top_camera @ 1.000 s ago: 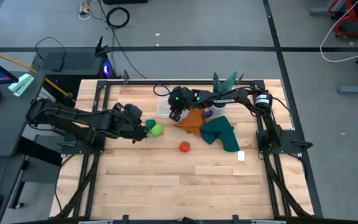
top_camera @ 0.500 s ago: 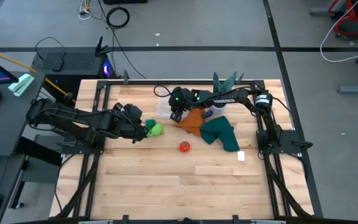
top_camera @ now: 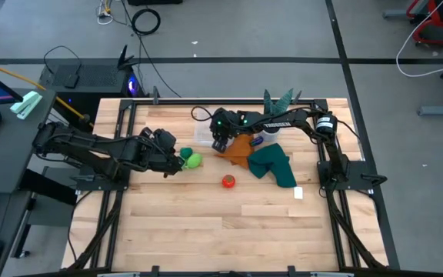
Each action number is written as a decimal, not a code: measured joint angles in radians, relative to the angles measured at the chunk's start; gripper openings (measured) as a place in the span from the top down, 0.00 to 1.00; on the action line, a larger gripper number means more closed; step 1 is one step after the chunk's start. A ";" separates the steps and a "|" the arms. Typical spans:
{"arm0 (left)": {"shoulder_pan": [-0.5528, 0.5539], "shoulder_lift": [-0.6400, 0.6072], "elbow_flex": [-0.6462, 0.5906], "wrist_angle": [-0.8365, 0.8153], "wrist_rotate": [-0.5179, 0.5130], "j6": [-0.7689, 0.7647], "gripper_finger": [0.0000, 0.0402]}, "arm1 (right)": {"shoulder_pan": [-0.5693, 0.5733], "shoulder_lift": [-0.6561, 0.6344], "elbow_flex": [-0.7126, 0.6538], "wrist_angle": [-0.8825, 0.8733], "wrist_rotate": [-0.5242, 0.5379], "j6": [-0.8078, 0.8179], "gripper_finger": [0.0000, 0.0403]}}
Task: Pick and placing Produce into tupperware
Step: Put the yellow lemon into the transparent container, then put the red tomato into the transparent container
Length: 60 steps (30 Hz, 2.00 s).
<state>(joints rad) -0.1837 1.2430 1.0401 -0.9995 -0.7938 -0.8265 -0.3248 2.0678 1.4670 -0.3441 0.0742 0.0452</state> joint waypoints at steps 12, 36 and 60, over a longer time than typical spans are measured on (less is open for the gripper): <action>0.000 0.000 0.000 0.000 0.007 0.000 0.87 | 0.000 0.000 0.000 -0.011 0.000 -0.004 0.57; 0.000 0.000 0.000 0.000 0.006 0.003 0.85 | 0.000 0.000 0.000 -0.025 0.002 -0.019 0.51; 0.000 0.000 0.000 -0.001 0.006 0.002 0.86 | 0.003 0.000 0.472 -0.373 0.034 -0.178 0.52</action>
<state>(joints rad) -0.1834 1.2430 1.0401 -1.0000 -0.7879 -0.8242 -0.3218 2.0674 1.9394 -0.7175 0.1078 -0.1326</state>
